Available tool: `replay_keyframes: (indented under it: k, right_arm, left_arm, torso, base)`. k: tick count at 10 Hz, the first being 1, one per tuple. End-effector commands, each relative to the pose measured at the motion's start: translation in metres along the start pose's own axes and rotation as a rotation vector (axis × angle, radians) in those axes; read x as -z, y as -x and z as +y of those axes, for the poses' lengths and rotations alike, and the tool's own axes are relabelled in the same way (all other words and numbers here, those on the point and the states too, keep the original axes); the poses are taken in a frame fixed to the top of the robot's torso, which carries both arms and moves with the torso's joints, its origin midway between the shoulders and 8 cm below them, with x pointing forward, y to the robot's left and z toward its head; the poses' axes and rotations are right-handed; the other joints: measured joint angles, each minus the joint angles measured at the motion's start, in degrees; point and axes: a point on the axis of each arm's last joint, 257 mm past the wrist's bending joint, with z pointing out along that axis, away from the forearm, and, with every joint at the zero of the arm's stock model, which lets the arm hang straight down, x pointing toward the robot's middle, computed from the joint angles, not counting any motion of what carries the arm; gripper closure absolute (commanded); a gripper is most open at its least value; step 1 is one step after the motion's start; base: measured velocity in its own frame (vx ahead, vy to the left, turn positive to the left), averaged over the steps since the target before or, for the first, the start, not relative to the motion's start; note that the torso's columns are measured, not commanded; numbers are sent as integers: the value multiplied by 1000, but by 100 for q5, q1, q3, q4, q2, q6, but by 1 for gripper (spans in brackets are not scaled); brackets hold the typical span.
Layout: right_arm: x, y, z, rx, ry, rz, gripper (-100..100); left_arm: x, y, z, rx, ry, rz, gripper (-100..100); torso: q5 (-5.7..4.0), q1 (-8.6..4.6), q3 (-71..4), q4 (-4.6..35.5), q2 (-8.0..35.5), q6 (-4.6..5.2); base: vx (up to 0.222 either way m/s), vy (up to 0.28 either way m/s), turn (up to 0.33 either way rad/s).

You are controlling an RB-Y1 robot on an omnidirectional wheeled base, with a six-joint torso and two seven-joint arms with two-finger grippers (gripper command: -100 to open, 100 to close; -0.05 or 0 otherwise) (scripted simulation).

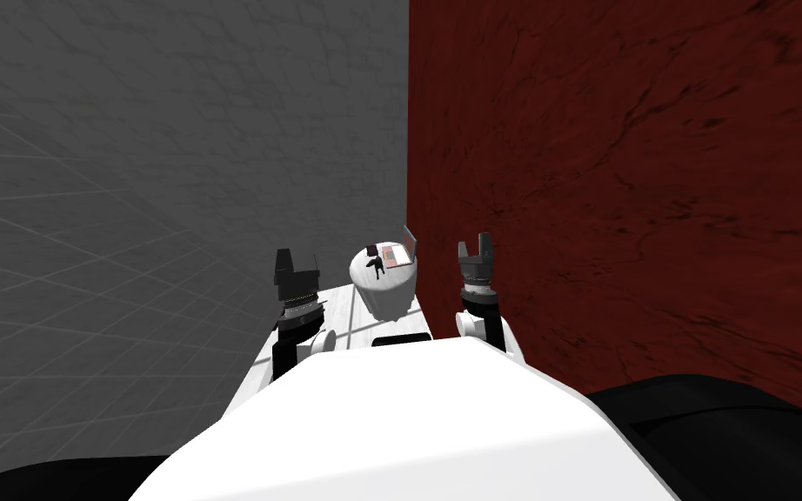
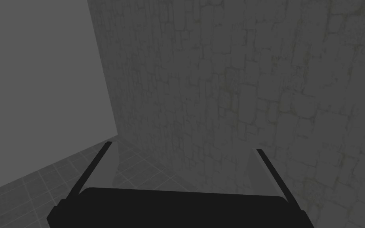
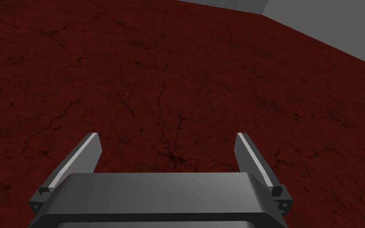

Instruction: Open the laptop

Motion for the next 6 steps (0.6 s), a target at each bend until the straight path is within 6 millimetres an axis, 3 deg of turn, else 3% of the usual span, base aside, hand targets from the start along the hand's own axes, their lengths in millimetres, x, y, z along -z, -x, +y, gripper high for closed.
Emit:
replay_keyframes:
  k: [1,6]
  right_arm:
    - [0,0,0,0,0,0,0]
    - [0,0,0,0,0,0,0]
  left_arm:
    - [0,0,0,0,0,0,0]
    - [0,0,0,0,0,0,0]
  torso:
    - [0,0,-467,235,232,0]
    - [0,0,-4536,2268,2269,0]
  base:
    - [0,0,0]
    - [0,0,0]
